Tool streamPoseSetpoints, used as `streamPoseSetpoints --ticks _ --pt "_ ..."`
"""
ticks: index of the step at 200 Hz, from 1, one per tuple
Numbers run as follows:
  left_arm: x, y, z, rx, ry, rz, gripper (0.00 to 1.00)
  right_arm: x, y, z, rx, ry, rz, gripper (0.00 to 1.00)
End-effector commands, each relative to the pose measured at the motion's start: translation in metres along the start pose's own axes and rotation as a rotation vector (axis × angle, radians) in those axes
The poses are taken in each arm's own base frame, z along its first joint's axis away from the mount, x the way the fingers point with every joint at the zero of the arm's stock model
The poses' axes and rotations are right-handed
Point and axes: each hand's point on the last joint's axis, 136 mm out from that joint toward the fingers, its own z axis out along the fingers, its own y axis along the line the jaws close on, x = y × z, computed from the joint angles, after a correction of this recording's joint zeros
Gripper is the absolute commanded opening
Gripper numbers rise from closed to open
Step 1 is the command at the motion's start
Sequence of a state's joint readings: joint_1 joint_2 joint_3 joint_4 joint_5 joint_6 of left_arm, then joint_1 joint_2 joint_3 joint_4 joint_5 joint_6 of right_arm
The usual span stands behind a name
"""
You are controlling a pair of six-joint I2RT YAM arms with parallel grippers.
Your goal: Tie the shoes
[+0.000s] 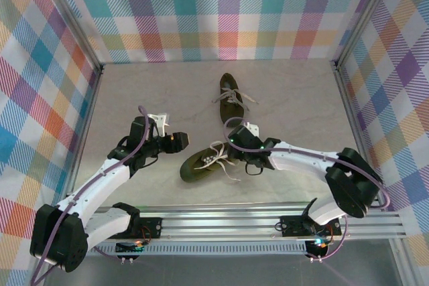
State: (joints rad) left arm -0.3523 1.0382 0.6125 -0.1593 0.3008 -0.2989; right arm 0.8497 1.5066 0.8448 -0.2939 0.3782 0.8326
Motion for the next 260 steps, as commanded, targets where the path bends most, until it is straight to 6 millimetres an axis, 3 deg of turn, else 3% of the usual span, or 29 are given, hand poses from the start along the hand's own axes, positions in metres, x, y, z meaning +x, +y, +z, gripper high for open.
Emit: streamPoseSetpoints --ticks 1,20,53,94,136,154,183,199,260 --pt "-0.003 -0.002 -0.005 -0.010 -0.015 0.017 0.72 -0.011 0.006 0.010 0.030 0.004 -0.009 0.63" --pt "-0.005 0.001 -0.008 -0.028 -0.029 0.016 0.72 -0.013 0.003 0.013 0.060 0.002 -0.037 0.52" --pt "-0.013 0.007 -0.012 -0.073 -0.068 0.003 0.72 -0.029 -0.003 0.009 0.086 -0.034 -0.075 0.21" --pt "-0.028 0.013 -0.021 -0.135 -0.127 -0.017 0.73 -0.055 -0.020 -0.010 0.100 -0.105 -0.133 0.01" --pt "-0.043 0.018 -0.036 -0.200 -0.193 -0.023 0.73 -0.081 0.043 -0.040 -0.208 -0.191 -0.384 0.00" --pt "-0.047 0.019 -0.042 -0.218 -0.212 -0.025 0.73 -0.105 0.067 -0.046 -0.235 -0.239 -0.452 0.00" --pt "-0.049 0.020 -0.046 -0.228 -0.224 -0.028 0.73 -0.156 0.088 -0.020 -0.131 -0.255 -0.590 0.00" --pt "-0.050 0.019 -0.047 -0.226 -0.221 -0.028 0.73 -0.185 0.107 -0.008 -0.167 -0.279 -0.623 0.00" --pt "-0.043 0.023 -0.048 -0.249 -0.186 -0.042 0.73 -0.263 0.147 0.066 -0.218 -0.303 -0.722 0.00"
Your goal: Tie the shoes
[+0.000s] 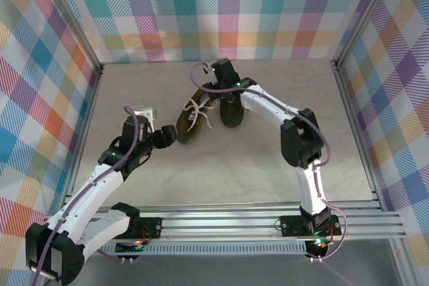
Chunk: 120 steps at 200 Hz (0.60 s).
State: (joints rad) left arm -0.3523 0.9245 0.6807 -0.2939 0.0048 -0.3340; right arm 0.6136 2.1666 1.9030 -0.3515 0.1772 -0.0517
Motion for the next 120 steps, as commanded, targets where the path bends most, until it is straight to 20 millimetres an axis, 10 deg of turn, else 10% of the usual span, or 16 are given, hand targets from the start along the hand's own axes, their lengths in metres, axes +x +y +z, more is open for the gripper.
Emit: streamPoseSetpoints --ticks 1,37,62,77,120 --pt "-0.008 -0.003 -0.007 -0.002 -0.015 -0.016 0.73 -0.027 -0.004 0.018 -0.046 -0.046 -0.083 0.00" --pt "-0.002 0.004 -0.001 -0.047 0.018 -0.029 0.77 -0.055 -0.021 0.055 -0.015 -0.097 -0.163 0.00" --pt "0.000 0.016 0.010 -0.092 0.026 -0.079 0.87 -0.079 -0.019 0.065 -0.060 -0.191 -0.153 0.31" --pt "-0.001 0.021 0.020 -0.104 0.042 -0.113 0.88 -0.097 -0.015 0.047 -0.095 -0.226 -0.112 0.53" --pt "-0.023 0.044 0.070 -0.162 0.030 -0.200 0.83 -0.102 -0.029 -0.034 -0.053 -0.171 0.119 0.55"
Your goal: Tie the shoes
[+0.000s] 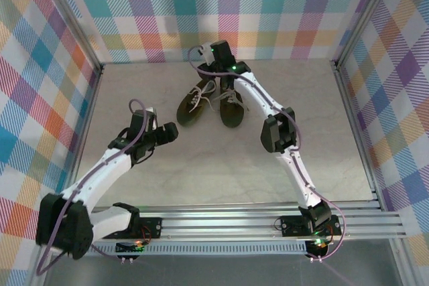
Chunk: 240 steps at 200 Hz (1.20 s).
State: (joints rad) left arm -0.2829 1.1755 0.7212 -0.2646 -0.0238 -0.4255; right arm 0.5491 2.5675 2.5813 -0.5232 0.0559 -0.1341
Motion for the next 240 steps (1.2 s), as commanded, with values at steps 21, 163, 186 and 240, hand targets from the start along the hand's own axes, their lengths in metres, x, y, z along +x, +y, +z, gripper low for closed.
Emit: streamPoseSetpoints --ticks 21,163,186,240 --pt "-0.057 0.003 0.053 -0.038 -0.062 -0.086 0.76 -0.019 -0.007 -0.125 0.057 -0.077 0.330 0.53" --pt "-0.032 -0.046 0.171 0.076 0.212 0.027 0.18 0.212 -0.046 -0.327 0.409 0.008 0.666 0.54" --pt "-0.021 -0.072 0.164 0.159 0.224 0.069 0.19 0.221 -0.055 -0.329 0.426 -0.001 0.705 0.55" --pt "-0.055 -0.006 0.094 0.006 -0.027 -0.002 0.53 0.251 -0.092 -0.344 0.681 -0.042 0.704 0.99"
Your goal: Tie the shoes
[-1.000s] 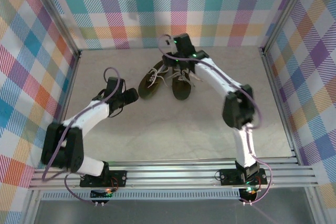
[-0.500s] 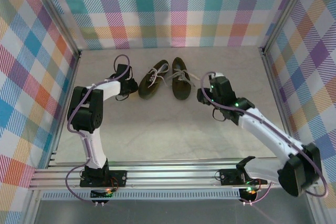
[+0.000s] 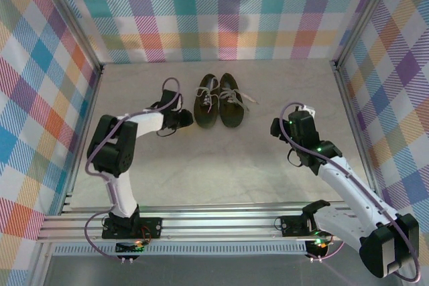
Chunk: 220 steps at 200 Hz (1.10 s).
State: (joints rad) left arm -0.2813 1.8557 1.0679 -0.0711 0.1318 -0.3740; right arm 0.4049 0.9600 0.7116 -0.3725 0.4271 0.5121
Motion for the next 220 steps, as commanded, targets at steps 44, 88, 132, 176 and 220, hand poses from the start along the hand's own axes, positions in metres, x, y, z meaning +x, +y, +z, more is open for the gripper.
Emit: streamPoseSetpoints --ticks 44,88,132,176,220 --pt "-0.037 0.086 -0.181 -0.339 -0.610 0.034 1.00 -0.010 -0.048 0.027 0.221 -0.273 -0.245 0.99" --pt "0.008 0.115 -0.189 -0.380 -0.756 0.173 1.00 0.016 -0.036 0.077 0.092 -0.197 -0.410 0.99" --pt "-0.013 0.110 -0.153 -0.288 -0.765 0.260 1.00 -0.016 -0.028 0.100 -0.083 -0.305 -0.368 0.99" --pt "-0.027 0.103 -0.096 -0.092 -0.693 0.289 1.00 -0.005 -0.039 0.128 -0.170 -0.248 -0.283 0.99" --pt "-0.029 0.110 -0.087 -0.189 -0.621 0.276 1.00 -0.007 -0.044 0.130 -0.178 -0.243 -0.258 0.99"
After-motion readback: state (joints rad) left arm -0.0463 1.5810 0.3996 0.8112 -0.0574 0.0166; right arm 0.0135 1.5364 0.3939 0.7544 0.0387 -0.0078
